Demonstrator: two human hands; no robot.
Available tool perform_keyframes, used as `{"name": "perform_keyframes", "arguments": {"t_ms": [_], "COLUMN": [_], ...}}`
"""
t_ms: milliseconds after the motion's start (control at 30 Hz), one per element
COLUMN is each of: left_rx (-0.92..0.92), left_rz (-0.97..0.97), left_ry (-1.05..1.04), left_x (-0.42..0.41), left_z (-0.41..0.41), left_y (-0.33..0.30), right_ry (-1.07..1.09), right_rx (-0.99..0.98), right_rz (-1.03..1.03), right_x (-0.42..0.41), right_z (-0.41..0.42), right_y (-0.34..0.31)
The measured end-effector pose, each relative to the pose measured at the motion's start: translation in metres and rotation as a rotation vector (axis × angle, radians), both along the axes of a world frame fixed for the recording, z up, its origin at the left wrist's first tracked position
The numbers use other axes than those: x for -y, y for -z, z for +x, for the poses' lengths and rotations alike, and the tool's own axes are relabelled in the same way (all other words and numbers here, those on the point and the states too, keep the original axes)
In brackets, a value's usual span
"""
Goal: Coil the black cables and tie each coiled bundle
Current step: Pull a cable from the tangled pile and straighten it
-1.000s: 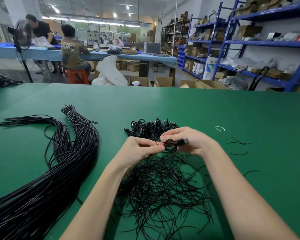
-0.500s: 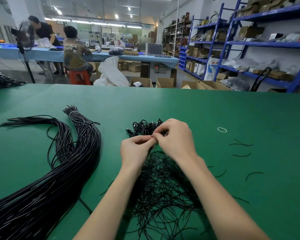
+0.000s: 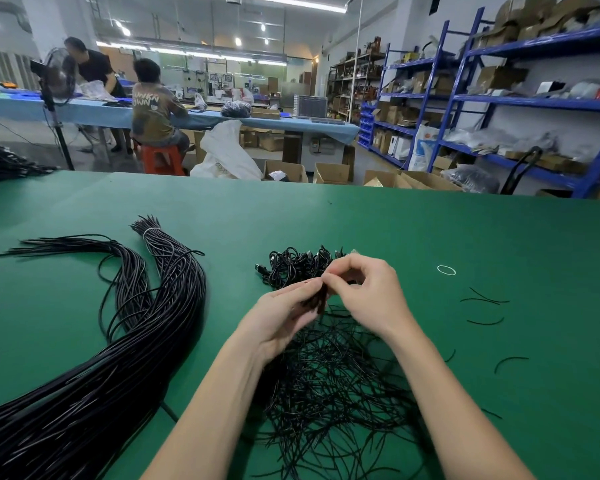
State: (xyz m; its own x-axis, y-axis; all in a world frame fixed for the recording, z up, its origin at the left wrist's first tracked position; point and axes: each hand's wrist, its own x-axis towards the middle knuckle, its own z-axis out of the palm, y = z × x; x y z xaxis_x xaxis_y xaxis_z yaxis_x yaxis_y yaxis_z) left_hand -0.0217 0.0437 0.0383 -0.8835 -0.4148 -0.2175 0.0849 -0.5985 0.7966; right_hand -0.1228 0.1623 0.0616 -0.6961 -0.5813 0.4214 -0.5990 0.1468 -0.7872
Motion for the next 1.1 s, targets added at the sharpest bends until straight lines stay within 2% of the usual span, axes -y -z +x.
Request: {"name": "perform_keyframes", "arguments": {"t_ms": [167, 433, 567, 767, 967, 1100], "left_rx": [0.036, 0.028, 0.004, 0.078, 0.065, 0.053], "left_rz": [-0.143, -0.012, -0.062, -0.033, 0.169, 0.107], "left_ry": [0.032, 0.077, 0.093, 0.169, 0.132, 0.057], "left_x": [0.003, -0.001, -0.001, 0.001, -0.005, -0.002], "left_z": [0.002, 0.001, 0.002, 0.004, -0.002, -0.002], "left_y": [-0.001, -0.003, -0.006, -0.002, 0.003, 0.002], "right_ry": [-0.131, -0.256, -0.243, -0.271, -0.175, -0.096], "right_rx": [0.019, -0.075, -0.102, -0.111, -0.132, -0.152], "right_rz": [0.033, -0.004, -0.038, -0.033, -0.042, 0.060], "right_x": [-0.011, -0.025, -0.028, -0.029, -0.026, -0.022], "right_z": [-0.004, 0.002, 0.005, 0.006, 0.012, 0.017], "right_y": [-0.002, 0.000, 0.002, 0.005, 0.006, 0.000]}}
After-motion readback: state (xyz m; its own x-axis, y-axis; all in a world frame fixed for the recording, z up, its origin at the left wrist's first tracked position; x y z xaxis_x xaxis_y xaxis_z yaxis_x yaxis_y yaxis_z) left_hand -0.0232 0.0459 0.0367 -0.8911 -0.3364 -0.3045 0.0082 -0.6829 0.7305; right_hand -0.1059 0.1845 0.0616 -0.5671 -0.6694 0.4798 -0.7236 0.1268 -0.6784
